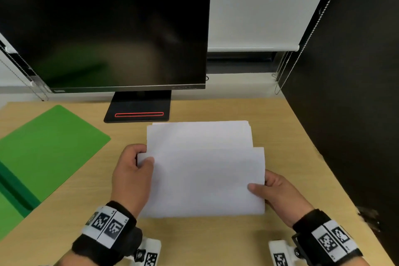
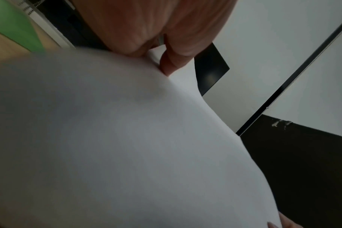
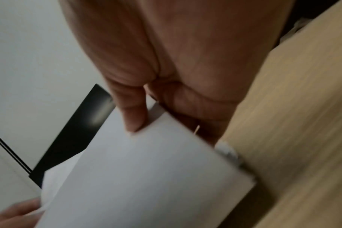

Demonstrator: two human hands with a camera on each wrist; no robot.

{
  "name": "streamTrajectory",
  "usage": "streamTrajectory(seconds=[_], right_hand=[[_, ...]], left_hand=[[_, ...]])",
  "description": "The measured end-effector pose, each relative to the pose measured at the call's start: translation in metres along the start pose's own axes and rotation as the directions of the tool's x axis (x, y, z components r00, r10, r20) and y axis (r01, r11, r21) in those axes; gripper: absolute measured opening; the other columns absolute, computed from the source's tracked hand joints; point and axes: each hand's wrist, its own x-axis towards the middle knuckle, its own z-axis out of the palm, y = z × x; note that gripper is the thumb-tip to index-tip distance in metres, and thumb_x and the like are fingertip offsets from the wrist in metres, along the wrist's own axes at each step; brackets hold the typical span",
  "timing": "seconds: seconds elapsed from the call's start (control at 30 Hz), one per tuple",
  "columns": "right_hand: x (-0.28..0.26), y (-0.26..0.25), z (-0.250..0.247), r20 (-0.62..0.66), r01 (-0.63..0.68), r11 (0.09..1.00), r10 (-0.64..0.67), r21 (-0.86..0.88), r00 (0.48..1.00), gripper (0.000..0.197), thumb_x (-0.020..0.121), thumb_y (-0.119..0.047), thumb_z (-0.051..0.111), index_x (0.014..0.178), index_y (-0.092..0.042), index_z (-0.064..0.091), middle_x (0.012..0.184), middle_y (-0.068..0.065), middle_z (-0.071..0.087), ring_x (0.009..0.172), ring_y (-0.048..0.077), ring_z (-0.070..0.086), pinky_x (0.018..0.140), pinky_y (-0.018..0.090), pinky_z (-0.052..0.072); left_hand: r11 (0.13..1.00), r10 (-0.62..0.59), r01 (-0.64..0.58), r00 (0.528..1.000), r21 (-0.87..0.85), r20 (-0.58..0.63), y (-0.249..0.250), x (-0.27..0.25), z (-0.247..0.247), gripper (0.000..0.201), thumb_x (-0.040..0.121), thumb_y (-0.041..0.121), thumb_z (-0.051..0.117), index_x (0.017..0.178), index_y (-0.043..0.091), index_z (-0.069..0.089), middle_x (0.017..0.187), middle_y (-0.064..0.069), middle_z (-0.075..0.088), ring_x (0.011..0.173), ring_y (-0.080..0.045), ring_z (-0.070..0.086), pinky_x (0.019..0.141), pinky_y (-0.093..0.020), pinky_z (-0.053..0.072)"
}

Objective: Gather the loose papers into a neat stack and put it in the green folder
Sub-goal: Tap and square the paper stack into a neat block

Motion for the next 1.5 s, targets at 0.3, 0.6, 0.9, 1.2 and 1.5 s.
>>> streamTrajectory(seconds=[0.3,0.6,0.9,1.2,1.5], right_hand=[[-0.004,-0.049,0.02,-0.134,0.377,0.926,-0.372,0.015,0.918,0.033,0.096,0.002,0.054,0.116,-0.018,0.07,0.116,0.004,0.078,0.108,0.024,0.073,0.089,0.035,0.061],[-0.003,-0.065,0.029,-0.173,0.485,0.875,-0.481,-0.022,0.86,0.037,0.099,0.002,0.051,0.123,-0.021,0.066,0.118,-0.005,0.077,0.112,0.015,0.07,0.09,0.027,0.058],[-0.007,-0.037,0.034,-0.184,0.468,0.878,-0.479,-0.101,0.858,0.038,0.097,0.005,0.056,0.129,-0.015,0.061,0.119,-0.004,0.075,0.107,0.007,0.07,0.085,0.021,0.057],[-0.012,-0.023,0.05,-0.231,0.381,0.921,-0.388,-0.077,0.892,0.03,0.101,-0.001,0.051,0.118,-0.02,0.067,0.109,-0.013,0.078,0.096,0.001,0.073,0.072,0.013,0.055],[-0.013,-0.027,0.046,-0.293,0.408,0.913,-0.394,-0.014,0.871,0.032,0.094,0.003,0.059,0.115,-0.022,0.064,0.105,-0.006,0.076,0.093,0.005,0.07,0.072,0.02,0.057]], left_hand=[[0.943,-0.089,0.182,0.945,-0.278,0.315,0.001,0.021,-0.026,0.036,0.075,0.01,0.079,0.108,0.009,0.063,0.109,-0.012,0.076,0.108,-0.03,0.068,0.089,-0.035,0.054],[0.979,0.109,-0.086,0.987,-0.184,0.12,0.018,0.008,-0.019,0.035,0.096,-0.004,0.056,0.098,0.03,0.061,0.094,0.021,0.075,0.087,0.005,0.067,0.082,-0.027,0.05],[0.979,0.122,-0.114,0.992,-0.171,0.035,-0.003,-0.004,-0.011,0.035,0.098,0.0,0.054,0.124,0.023,0.061,0.118,0.005,0.071,0.112,-0.015,0.066,0.101,-0.048,0.051],[0.973,0.103,-0.095,0.994,-0.209,0.027,0.006,-0.019,-0.004,0.017,0.09,0.029,0.054,0.095,0.045,0.056,0.103,0.011,0.07,0.099,-0.018,0.067,0.089,-0.051,0.054],[0.958,0.143,-0.138,0.99,-0.253,0.004,0.008,-0.016,-0.017,0.052,0.086,0.016,0.061,0.135,0.03,0.048,0.123,0.006,0.066,0.116,-0.022,0.062,0.093,-0.037,0.049]])
